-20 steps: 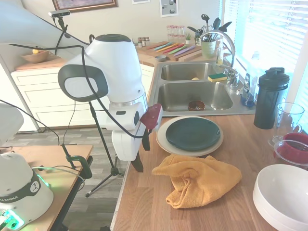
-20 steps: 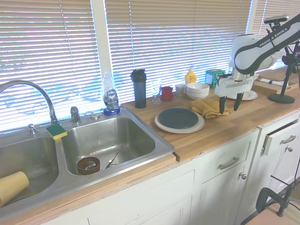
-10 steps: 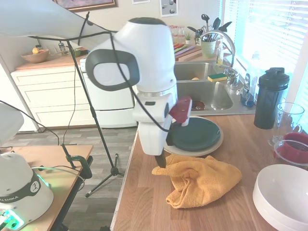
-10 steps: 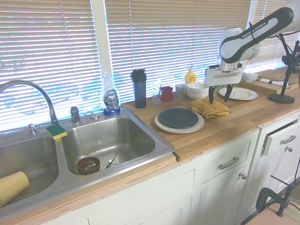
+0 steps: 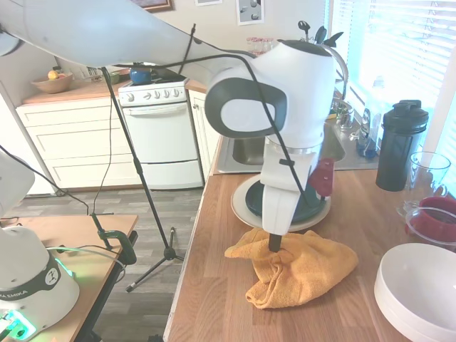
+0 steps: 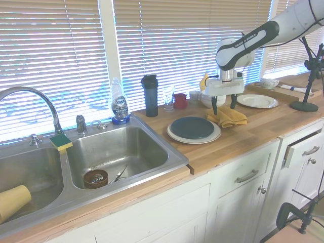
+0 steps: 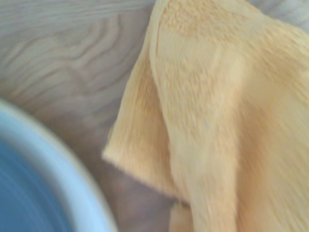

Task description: Wipe the blue plate in counterclockwise motion

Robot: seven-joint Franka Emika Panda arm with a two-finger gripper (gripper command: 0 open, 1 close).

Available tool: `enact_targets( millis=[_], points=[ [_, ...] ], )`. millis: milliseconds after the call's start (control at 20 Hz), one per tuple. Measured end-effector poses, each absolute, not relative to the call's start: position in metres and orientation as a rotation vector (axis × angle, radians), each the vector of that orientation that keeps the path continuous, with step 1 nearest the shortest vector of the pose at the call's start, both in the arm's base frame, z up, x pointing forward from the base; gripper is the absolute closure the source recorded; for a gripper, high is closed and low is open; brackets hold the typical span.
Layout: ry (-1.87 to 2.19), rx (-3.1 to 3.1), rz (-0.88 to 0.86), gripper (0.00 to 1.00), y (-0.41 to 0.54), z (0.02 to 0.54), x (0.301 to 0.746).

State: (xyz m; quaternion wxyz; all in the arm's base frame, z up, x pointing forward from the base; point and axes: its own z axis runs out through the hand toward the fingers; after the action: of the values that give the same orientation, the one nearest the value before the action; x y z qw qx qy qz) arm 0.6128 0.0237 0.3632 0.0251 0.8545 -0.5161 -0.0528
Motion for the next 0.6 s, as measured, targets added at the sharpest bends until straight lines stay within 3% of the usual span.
enact_targets(
  millis=[400,450,600],
  points=[
    [-1.636,2.576,-0.228,0.00,0.005,0.327,0.642],
    [-1.634,2.576,-0.230,1.00,0.005,0.327,0.643],
    [-1.622,2.580,-0.237,1.00,0.008,0.328,0.643]
  ],
)
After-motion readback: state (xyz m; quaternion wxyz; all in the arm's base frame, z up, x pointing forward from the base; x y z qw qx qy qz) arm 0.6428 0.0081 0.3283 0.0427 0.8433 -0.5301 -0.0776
